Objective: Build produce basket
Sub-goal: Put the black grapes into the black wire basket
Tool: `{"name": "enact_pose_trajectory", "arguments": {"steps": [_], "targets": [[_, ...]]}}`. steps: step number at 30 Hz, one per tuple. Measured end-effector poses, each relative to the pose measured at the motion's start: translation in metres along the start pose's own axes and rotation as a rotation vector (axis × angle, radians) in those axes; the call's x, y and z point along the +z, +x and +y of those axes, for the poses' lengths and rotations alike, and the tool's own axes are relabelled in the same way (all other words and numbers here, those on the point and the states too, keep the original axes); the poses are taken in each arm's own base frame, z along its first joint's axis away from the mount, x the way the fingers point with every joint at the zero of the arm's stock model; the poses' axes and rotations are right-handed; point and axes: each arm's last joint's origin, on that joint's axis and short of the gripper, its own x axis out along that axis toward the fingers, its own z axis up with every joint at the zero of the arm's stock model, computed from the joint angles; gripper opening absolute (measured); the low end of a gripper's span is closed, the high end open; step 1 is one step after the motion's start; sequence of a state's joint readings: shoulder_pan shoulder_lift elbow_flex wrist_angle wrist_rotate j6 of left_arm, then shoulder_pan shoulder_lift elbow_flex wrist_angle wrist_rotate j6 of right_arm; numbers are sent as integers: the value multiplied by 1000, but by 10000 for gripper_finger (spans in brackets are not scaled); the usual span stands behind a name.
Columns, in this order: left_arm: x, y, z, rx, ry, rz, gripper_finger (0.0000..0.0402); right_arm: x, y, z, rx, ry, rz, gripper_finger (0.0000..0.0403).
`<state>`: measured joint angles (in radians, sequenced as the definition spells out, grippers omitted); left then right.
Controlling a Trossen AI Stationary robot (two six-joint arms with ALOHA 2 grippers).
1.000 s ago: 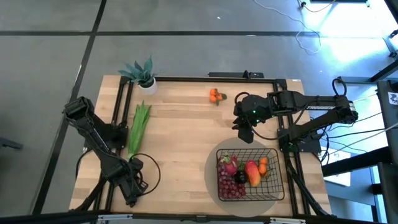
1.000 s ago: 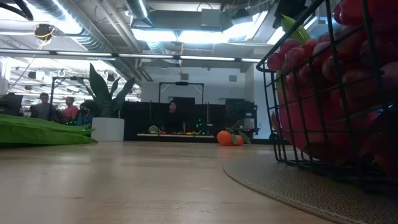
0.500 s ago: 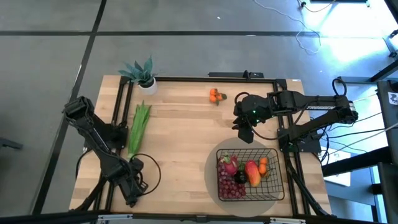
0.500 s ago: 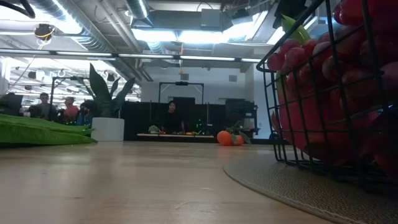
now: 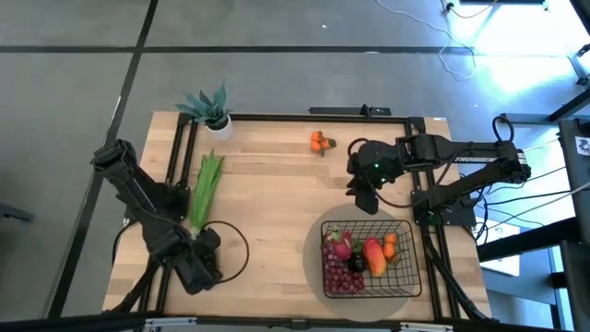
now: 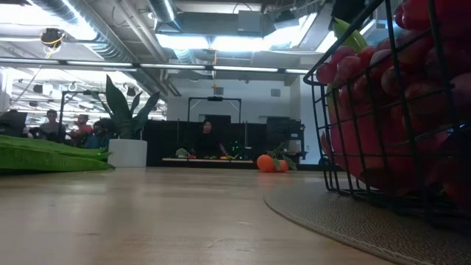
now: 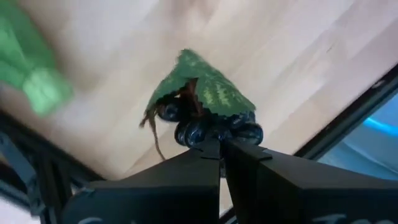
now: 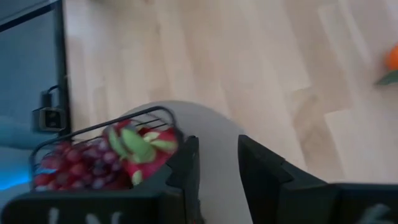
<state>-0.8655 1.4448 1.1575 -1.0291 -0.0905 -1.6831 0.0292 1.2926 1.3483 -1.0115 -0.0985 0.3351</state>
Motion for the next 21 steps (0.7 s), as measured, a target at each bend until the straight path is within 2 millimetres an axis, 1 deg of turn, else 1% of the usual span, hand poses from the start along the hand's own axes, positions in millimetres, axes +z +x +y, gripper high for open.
{"name": "enact_pose_trajectory", "arguments": {"steps": [8,14,17,21], "targets": [[20,-20,-6,20,133,-84,0,-1,0,2,88,-8,32,95],[44,-42,-16,-26,158,-186,0,-3,-3,4,142,-85,52,95],[59,-51,-20,-45,150,-226,0,-7,-10,4,170,-127,46,95],[77,-63,-25,-64,163,-284,0,-14,-27,4,187,-164,16,95]]}}
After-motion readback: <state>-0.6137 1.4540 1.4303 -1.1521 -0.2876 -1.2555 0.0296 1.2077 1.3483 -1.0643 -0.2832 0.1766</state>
